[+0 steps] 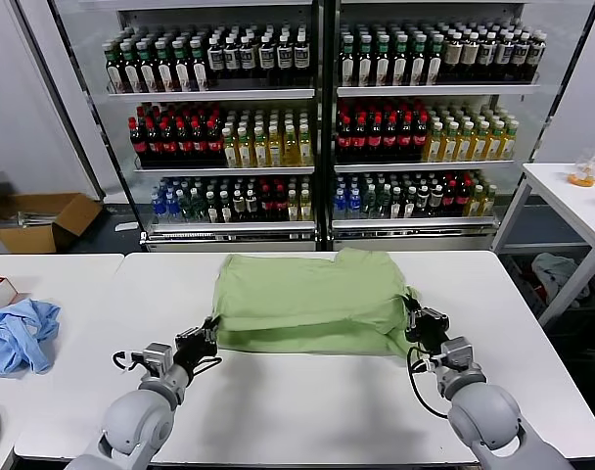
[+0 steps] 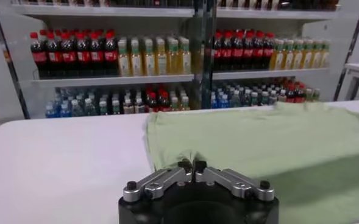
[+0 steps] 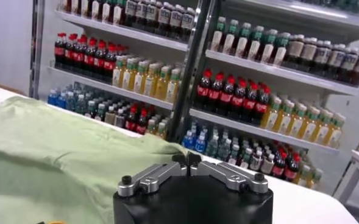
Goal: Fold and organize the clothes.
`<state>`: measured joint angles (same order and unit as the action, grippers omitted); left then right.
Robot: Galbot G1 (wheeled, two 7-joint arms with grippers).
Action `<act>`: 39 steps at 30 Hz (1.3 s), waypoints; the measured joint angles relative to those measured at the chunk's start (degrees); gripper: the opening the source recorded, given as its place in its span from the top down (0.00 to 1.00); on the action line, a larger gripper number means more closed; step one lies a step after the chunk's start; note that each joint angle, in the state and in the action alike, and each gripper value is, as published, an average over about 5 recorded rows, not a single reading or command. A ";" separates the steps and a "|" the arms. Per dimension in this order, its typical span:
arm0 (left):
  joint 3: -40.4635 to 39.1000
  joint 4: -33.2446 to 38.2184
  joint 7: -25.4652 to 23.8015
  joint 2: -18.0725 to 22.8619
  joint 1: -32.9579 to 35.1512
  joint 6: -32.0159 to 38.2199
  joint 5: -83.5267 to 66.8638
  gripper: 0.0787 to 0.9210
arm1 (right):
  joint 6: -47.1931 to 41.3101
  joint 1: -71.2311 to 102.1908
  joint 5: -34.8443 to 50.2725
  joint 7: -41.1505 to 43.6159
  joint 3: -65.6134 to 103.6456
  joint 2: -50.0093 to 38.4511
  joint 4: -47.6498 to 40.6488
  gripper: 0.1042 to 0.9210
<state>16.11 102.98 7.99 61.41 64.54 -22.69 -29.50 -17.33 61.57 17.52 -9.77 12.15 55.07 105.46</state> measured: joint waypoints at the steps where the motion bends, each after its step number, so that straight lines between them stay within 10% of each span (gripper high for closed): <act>1: -0.23 -0.53 0.06 0.13 -0.41 0.07 0.13 0.99 | -0.10 -0.21 -0.21 0.11 -0.21 0.16 -0.21 0.92; 24: 0.70 -1.69 1.44 2.02 1.38 0.98 2.82 0.31 | -6.75 10.64 4.87 -2.82 6.82 3.01 6.36 0.15; 32: 0.17 -3.42 1.52 2.12 1.06 0.28 2.86 0.13 | -10.06 12.28 8.57 -4.35 7.55 4.26 6.21 0.12; 39: -0.45 -5.39 1.74 2.08 0.12 -0.17 2.91 0.31 | -11.40 11.49 10.60 -4.81 6.37 4.91 4.91 0.26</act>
<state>15.66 97.59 9.73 63.48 64.66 -22.87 -26.60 -28.72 73.06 28.12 -14.58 18.52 59.97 110.37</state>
